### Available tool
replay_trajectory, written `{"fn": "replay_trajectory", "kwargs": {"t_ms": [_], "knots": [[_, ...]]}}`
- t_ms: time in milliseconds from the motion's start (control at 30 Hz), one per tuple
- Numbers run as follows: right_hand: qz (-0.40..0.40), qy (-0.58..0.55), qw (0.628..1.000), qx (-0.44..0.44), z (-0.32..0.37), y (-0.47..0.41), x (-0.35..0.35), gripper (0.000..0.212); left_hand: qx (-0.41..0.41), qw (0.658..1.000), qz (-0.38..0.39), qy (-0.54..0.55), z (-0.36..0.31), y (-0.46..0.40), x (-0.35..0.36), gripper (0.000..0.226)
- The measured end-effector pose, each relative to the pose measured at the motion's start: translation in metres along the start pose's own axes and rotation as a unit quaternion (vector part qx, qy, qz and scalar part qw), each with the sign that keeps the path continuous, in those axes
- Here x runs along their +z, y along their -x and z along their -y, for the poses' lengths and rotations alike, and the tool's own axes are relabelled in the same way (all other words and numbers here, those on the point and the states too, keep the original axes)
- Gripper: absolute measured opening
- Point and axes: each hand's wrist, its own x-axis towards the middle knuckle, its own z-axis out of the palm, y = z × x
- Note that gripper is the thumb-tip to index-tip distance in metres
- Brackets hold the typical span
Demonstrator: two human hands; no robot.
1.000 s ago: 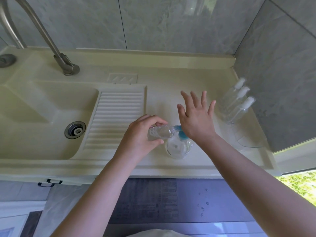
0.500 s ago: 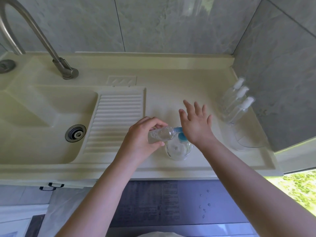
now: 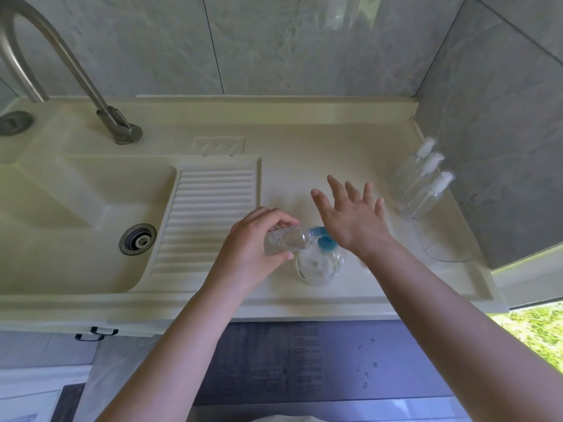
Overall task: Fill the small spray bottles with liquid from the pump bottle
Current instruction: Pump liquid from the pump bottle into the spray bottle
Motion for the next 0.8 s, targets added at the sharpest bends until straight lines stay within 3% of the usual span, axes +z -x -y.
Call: {"fn": "replay_trajectory", "kwargs": {"t_ms": [133,367,800], "knots": [[0.042,-0.052,0.998,0.023,-0.001,0.003,0.008,0.063,0.001,1.0,0.006,-0.002,-0.001,0.0,0.001,0.049],[-0.058,0.028,0.998,-0.024,0.0,0.0,0.005,0.063,-0.002,1.0,0.001,0.002,0.0,0.001,0.0,0.048],[-0.026,-0.008,0.999,-0.021,-0.002,-0.007,0.004,0.064,-0.014,1.0,-0.001,0.025,0.001,0.004,0.003,0.048]]}}
